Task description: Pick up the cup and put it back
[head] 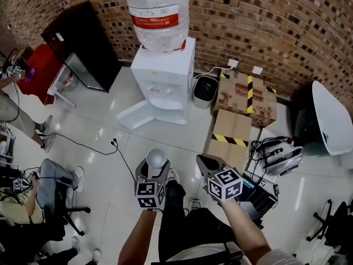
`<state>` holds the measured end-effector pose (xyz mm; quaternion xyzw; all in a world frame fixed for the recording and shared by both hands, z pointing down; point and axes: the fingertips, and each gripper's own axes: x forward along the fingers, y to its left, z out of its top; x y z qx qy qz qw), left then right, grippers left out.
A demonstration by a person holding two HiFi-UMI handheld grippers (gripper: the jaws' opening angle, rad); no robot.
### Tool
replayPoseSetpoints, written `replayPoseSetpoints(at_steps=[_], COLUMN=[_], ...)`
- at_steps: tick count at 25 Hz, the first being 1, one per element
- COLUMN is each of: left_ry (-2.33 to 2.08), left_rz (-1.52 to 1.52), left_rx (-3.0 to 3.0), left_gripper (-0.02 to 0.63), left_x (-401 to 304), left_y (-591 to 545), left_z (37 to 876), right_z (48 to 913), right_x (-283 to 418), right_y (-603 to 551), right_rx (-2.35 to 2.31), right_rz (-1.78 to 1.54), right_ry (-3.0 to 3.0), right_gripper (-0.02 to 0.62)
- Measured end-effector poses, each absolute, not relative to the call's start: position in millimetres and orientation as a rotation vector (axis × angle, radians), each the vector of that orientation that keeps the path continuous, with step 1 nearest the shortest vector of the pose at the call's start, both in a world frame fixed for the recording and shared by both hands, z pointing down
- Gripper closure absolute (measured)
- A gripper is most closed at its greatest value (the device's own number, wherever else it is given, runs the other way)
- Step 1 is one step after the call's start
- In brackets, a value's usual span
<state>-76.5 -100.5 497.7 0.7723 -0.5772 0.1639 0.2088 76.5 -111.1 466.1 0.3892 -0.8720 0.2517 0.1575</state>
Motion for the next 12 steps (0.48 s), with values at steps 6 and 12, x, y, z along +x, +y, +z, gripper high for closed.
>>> replayPoseSetpoints(at_steps=[6, 12], left_ry=[-1.536, -1.466], left_rz=[0.495, 0.513], left_rx=[2.179, 2.243], left_gripper=[0.279, 0.279], left_x=[-80, -86], left_y=[-165, -241], left_z=[566, 677], right_z=[525, 625], right_x=[57, 45], right_y=[-171, -231], right_rx=[1.132, 1.172], right_rz=[0.706, 0.708], right_ry=[-2.451, -2.439], right_gripper=[0.583, 0.583])
